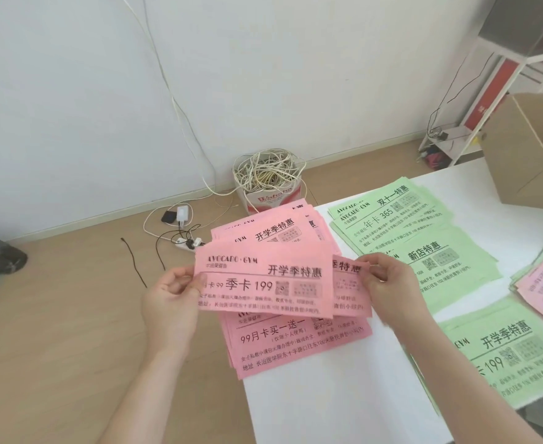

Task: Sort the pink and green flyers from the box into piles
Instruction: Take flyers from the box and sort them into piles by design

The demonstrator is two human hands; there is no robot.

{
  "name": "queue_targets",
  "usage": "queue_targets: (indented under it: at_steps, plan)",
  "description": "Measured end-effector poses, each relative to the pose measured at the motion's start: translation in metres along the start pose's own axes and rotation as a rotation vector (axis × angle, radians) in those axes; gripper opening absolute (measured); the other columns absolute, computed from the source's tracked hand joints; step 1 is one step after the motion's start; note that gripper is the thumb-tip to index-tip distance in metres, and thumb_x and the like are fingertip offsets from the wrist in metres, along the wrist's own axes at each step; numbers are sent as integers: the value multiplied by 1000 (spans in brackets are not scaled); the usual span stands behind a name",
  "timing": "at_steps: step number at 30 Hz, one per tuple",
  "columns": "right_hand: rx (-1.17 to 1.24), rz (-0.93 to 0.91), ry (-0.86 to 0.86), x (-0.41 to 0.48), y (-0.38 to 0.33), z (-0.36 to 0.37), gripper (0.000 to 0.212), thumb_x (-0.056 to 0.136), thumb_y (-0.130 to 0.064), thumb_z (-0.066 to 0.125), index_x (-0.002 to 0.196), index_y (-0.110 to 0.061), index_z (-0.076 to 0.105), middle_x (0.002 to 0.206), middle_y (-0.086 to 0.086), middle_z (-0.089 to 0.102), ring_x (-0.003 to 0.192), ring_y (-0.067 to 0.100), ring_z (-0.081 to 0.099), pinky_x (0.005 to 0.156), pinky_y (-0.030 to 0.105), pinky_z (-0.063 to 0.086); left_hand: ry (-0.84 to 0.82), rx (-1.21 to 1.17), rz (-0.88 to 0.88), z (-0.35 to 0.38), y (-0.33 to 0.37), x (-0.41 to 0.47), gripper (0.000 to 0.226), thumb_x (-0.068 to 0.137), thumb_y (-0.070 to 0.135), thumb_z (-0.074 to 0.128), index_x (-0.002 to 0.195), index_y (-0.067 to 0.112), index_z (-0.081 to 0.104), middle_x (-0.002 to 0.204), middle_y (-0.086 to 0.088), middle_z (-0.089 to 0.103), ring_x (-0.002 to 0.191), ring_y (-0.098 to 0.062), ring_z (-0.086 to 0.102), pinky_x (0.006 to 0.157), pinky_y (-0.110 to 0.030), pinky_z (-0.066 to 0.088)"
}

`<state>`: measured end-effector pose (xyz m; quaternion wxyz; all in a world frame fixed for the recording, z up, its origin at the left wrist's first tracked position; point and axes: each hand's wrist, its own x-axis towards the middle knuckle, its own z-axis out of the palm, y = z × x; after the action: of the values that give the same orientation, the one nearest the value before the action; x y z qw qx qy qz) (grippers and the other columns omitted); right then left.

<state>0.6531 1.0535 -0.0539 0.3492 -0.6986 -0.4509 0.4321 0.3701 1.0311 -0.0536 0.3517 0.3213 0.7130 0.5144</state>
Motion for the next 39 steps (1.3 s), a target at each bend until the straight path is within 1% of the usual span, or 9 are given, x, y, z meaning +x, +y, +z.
queue_targets:
  at_steps: [3,8,15,21,25,28,32,36,39]
  plan:
    - [-26,-42,52,17,-18,-3,14,97,-9,52,93,-17,62,83,-4,70,64,12,63,41,16,42,73,-201,-52,-10,11,26,19,89,1,62,81,18,59,81,0,70,65,-9,66,58,-22,53]
    - [-170,-147,14,64,-51,15,12,97,-15,52,96,-19,63,91,-5,67,77,19,66,64,35,56,115,-407,-128,-12,28,58,19,92,2,58,82,17,53,83,0,69,69,-8,68,59,-23,55]
    - [-249,-180,-55,103,-56,60,8,93,-26,61,85,-31,62,81,-2,71,63,12,64,57,24,48,50,-192,-149,22,11,58,20,89,-1,61,82,17,54,87,-6,67,71,-17,64,57,-25,53]
    - [-479,-248,95,91,-37,55,38,94,-6,42,129,-14,55,127,9,61,115,27,52,95,34,39,72,244,17,44,-11,54,26,83,11,69,99,17,49,82,6,65,81,-21,65,73,-34,48]
    - [-708,-332,-13,53,-15,51,37,99,-22,37,134,-26,48,141,-7,46,131,17,35,105,44,31,71,556,284,41,-16,50,32,79,18,74,105,17,54,102,0,49,87,-16,46,73,-27,37]
    - [-894,-389,-94,32,-4,52,33,102,-35,32,129,-31,50,138,-16,46,130,9,33,99,40,27,-148,766,490,43,-18,40,23,84,26,67,108,28,65,107,3,49,95,-14,51,84,-33,45]
    - [-1011,-373,-166,26,-6,52,38,101,-40,27,133,-29,45,144,-16,38,135,9,26,99,43,24,-345,1101,561,55,-20,30,36,96,41,42,132,40,49,142,7,40,134,-14,32,106,-43,26]
    - [-921,-326,-216,11,-14,36,50,100,-45,30,148,-32,23,156,-12,21,145,11,10,109,49,21,-353,1132,512,60,-9,26,37,97,39,37,133,35,47,145,4,38,135,-16,30,106,-44,27]
    - [-791,-338,-180,-8,-19,-1,53,100,-44,36,149,-33,19,156,-15,23,143,11,18,111,43,26,-379,967,554,68,7,12,34,97,28,43,129,24,54,139,-1,46,130,-20,36,105,-38,33]
